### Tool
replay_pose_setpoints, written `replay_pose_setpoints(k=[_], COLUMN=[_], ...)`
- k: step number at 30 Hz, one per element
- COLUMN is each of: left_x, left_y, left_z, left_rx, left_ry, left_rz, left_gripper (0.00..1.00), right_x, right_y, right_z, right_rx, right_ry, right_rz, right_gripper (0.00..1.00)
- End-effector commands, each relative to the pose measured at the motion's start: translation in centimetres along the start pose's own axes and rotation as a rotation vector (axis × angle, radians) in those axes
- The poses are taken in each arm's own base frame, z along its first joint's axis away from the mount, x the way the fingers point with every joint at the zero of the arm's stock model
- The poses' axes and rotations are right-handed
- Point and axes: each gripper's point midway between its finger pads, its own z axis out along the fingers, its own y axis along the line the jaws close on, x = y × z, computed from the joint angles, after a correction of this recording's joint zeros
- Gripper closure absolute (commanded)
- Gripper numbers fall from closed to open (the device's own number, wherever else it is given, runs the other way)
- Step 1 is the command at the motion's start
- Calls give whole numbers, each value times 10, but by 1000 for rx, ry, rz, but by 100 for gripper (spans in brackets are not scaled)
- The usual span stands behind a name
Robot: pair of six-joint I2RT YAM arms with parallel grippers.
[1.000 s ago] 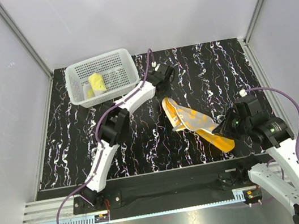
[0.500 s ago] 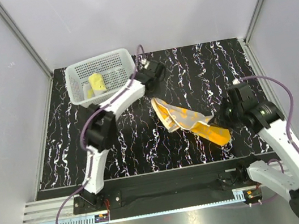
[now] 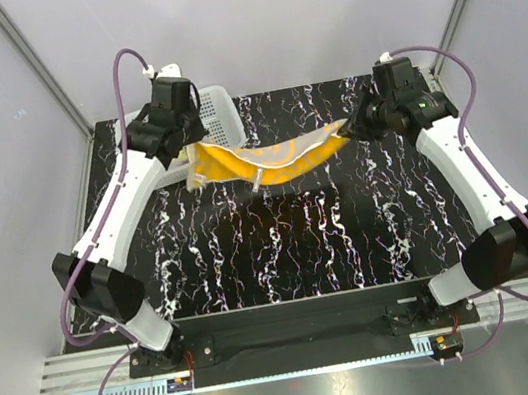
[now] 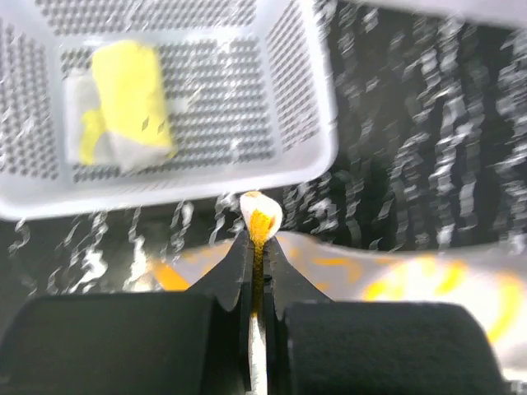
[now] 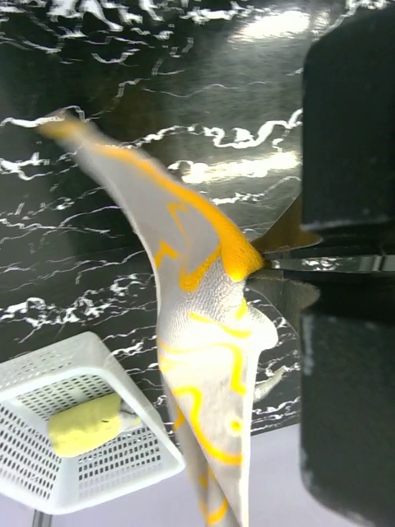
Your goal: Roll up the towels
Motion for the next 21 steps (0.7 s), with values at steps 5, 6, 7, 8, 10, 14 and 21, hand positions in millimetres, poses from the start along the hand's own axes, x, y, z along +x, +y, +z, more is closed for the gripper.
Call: replay_pose_setpoints(k=[5,6,7,8,10,14,21], left_x=[65,102,112,117,158,216,212], left_y=[57,71,72,75,89,99,63], left_z=[-35,-30,-33,-47,-56,-72,-108], left_rx=[-87,-114,-90,-64,-47,-19,127], left_ry=[31,94,95,68,103,167,214], left_rz=[49,60,43,12,-5,-57,-146], left_gripper=[100,100,100,100,100,72,1], right_x=[45,59,84,95,129,171,177], right_y=[-22,-30,-50,-59,-84,-118,-130], right_z=[-7,-7,-8,-9,-14,-20,-40], right_rx=[-68,-67,-47,-35,-10,61,111], right_ry=[52,75,102,113,140,185,155], right_rz=[-10,10,32,69,110,203,237], right_gripper=[100,100,100,100,100,88,17])
